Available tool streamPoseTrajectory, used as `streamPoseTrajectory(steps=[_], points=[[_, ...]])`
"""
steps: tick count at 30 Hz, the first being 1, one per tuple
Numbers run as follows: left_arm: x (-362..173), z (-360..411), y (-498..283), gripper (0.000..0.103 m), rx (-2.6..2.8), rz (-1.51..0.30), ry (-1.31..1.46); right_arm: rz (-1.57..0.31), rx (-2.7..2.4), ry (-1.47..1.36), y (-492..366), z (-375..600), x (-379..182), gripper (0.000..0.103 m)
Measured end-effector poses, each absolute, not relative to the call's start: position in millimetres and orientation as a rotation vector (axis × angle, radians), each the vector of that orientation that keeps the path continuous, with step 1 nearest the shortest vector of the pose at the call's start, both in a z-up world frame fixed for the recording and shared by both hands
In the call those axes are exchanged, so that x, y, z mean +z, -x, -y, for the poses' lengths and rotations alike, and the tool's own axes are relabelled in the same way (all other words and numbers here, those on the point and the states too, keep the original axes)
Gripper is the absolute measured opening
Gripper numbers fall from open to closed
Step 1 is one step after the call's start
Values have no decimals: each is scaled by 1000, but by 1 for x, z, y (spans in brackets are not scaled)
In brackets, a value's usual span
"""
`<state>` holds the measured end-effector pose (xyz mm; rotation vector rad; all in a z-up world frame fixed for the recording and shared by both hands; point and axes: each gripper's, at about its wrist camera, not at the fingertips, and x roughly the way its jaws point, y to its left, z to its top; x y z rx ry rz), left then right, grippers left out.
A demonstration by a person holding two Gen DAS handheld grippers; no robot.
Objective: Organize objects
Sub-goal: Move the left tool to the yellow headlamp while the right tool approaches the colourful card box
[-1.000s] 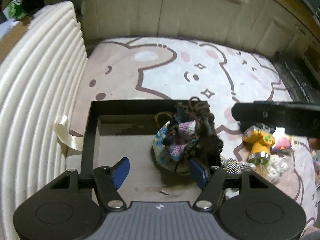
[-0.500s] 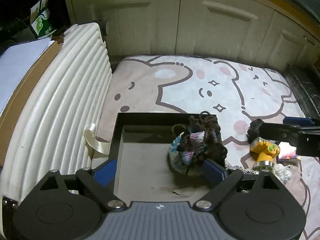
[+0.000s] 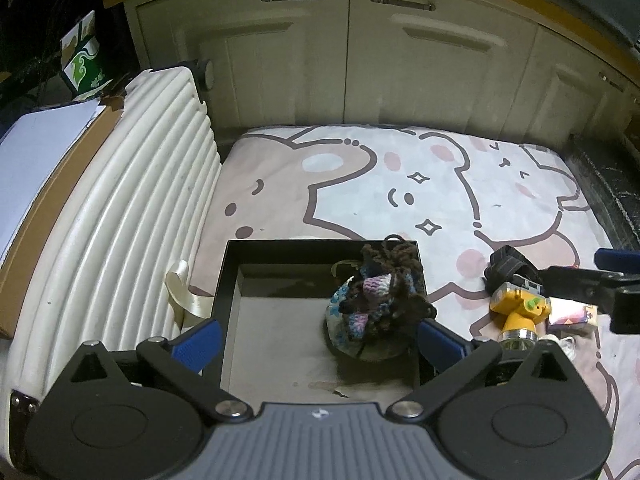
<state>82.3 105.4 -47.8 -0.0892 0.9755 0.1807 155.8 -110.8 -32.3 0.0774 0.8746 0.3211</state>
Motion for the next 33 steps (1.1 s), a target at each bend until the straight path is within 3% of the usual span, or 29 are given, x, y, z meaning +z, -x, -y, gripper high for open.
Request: streamPoseTrajectory(steps=[33], points=[[-50, -3, -119, 103, 7, -889, 21, -909, 26, -233, -148, 247, -52, 103]])
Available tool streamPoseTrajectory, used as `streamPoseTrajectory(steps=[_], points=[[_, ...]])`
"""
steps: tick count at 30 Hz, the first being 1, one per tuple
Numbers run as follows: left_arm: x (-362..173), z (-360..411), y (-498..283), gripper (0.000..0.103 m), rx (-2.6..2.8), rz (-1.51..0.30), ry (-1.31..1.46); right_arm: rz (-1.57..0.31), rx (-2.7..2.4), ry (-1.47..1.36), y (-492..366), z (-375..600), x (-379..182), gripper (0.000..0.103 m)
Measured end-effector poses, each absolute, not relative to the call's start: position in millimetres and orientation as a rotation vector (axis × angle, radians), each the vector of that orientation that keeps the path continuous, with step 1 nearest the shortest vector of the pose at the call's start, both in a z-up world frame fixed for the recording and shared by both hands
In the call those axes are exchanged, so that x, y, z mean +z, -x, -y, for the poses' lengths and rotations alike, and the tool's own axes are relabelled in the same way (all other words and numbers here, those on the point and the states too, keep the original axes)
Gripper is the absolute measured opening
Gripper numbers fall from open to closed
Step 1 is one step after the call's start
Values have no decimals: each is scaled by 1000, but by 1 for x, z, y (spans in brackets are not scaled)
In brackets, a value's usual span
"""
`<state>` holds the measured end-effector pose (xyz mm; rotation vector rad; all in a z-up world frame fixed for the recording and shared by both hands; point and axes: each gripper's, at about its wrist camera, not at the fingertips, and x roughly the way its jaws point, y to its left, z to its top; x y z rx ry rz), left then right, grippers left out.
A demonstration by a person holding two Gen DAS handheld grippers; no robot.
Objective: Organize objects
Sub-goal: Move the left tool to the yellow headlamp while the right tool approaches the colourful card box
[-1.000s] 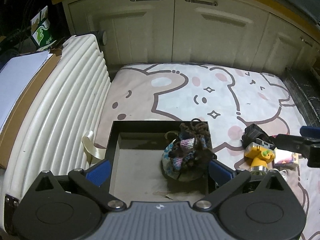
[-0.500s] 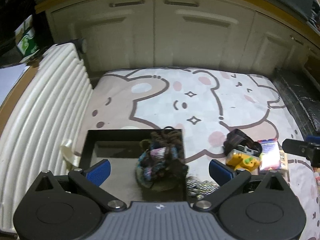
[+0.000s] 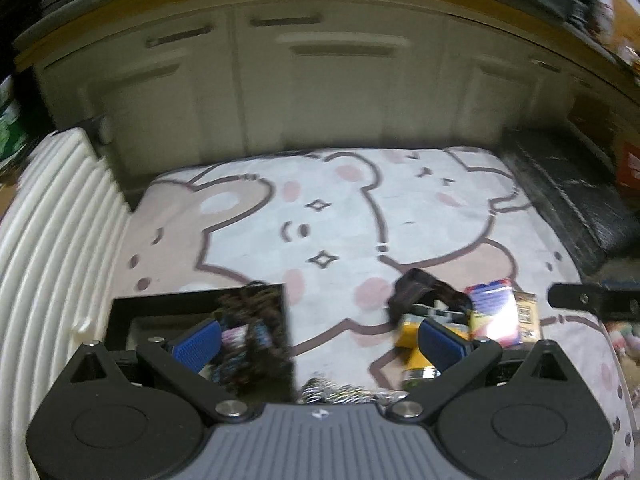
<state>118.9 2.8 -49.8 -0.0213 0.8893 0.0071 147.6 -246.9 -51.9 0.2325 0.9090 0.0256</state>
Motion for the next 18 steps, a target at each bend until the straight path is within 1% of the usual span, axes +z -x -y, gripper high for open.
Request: streamPoseTrajectory(steps=[7, 9, 11, 12, 13, 14, 16, 18], points=[[-62, 25, -126, 103, -110, -920, 8, -971, -67, -332, -155, 273, -69, 102], [-65, 31, -130, 103, -120, -928, 11, -993, -74, -380, -158, 280, -74, 94], [-68, 38, -135, 100, -129, -942, 10, -1018, -74, -437, -160, 285, -80, 88], [-70, 41, -137, 96, -132, -948, 10, -1029, -64, -479, -161, 288, -83, 86], [-72, 44, -140, 91, -137, -956, 9, -1037, -51, -518, -162, 290, -86, 82], [-75, 47, -143, 89, -143, -968, 8, -1044, -38, -559, -162, 293, -89, 80], [-82, 52, -148, 79, -163, -997, -2, -1063, -16, -626, -165, 294, -95, 79], [-90, 57, -153, 74, -176, -1022, -10, -1095, 14, -654, -170, 291, -102, 71]])
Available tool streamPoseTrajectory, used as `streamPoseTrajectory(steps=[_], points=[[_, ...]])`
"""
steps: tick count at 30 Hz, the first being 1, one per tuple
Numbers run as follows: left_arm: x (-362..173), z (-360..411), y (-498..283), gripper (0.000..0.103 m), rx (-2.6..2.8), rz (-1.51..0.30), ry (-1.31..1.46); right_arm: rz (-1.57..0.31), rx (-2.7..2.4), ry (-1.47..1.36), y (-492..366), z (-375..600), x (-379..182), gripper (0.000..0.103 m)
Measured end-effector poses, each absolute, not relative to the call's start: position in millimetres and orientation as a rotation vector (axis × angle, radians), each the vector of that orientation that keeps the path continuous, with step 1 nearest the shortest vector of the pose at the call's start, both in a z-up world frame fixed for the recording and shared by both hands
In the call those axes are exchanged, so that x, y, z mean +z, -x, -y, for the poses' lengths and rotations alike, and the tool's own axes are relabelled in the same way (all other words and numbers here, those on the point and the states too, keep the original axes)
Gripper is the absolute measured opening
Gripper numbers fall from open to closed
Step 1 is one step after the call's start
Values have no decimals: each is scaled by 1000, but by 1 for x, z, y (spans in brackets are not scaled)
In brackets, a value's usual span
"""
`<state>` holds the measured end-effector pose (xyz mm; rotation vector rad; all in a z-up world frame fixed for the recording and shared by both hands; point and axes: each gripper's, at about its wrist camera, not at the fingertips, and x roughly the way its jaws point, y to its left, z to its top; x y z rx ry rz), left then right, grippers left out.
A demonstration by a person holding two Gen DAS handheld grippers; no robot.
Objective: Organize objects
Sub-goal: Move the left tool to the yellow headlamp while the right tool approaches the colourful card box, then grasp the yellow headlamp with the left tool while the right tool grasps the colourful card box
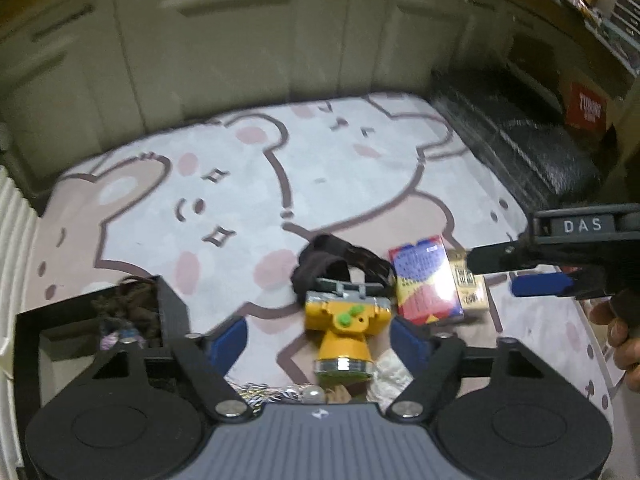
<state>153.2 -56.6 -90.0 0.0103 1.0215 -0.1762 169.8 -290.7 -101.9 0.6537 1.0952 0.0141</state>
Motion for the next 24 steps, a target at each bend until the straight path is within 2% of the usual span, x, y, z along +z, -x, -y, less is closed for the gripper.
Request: streamPoseTrajectory(steps=[2, 4, 21, 22, 23, 24], points=[[-98, 61, -158, 68, -186, -1045, -25, -1118, 29, -637, -175, 286, -106, 61], [-106, 66, -163, 63, -199, -1067, -39, -1131, 28, -603, -179, 280, -110, 58], [-162, 81, -196, 54, -224, -1200, -69, -1218, -23, -394, -208, 253, -146, 57], [-165, 82, -198, 54, -227, -1208, -71, -1217, -19, -383, -209, 252, -146, 51], [-168, 84, -199, 53, -231, -1218, -73, -1218, -19, -362, -209, 251, -146, 38], [-170, 85, -199, 52, -234, -1229, -75, -1222, -26, -345, -210, 252, -146, 33]])
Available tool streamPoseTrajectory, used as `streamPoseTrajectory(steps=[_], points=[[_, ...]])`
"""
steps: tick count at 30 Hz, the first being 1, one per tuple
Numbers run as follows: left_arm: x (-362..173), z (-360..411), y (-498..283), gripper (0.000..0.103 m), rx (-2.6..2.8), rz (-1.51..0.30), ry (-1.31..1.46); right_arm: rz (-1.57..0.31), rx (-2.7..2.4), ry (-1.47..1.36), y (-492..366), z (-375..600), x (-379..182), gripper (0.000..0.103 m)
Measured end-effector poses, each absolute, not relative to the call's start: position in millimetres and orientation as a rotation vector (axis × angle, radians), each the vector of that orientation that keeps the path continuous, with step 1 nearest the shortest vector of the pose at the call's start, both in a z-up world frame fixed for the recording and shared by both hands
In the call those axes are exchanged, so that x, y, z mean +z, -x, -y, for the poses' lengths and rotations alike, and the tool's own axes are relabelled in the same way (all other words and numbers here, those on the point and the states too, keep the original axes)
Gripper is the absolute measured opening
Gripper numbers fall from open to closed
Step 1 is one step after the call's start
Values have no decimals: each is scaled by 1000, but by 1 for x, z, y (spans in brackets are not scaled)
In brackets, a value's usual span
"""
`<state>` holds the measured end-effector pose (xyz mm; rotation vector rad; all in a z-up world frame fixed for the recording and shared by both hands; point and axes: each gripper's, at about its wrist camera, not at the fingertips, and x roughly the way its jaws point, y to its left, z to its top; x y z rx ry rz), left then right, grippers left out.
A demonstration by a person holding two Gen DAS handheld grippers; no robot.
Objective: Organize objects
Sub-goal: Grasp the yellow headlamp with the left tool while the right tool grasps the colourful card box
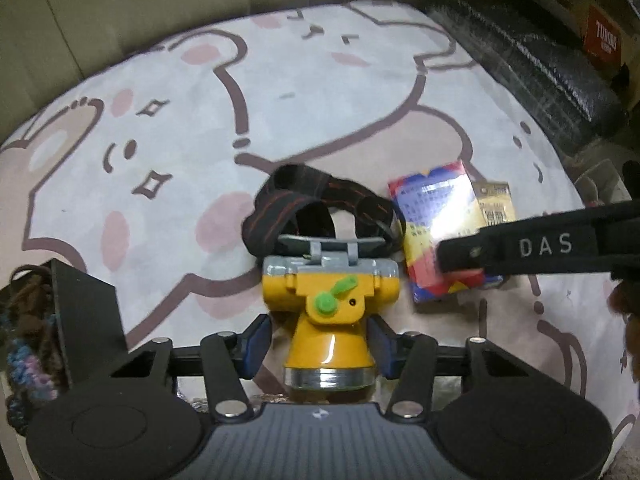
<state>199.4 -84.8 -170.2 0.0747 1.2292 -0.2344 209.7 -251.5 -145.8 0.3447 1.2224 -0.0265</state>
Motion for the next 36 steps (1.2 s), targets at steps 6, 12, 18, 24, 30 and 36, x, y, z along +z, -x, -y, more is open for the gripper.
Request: streamPoseTrajectory(steps=[6, 12, 18, 24, 30, 36], points=[[-175, 83, -206, 44, -227, -1273, -18, -1226, 21, -382, -205, 264, -144, 27], [-173, 79, -206, 44, -212, -1274, -13, -1245, 5, -350, -195, 272, -140, 27], [-173, 57, -207, 44, -160, -1281, 33, -1286, -54, -317, -186, 281, -137, 27], [-176, 50, -209, 44, -160, -1289, 62, -1315, -130, -278, -171, 290, -132, 27], [-180, 51, -213, 44, -168, -1294, 78, -1288, -141, -271, -172, 279, -128, 40], [-185, 46, -215, 44, -186, -1306, 111, -1309, -169, -174, -184, 263, -138, 35]])
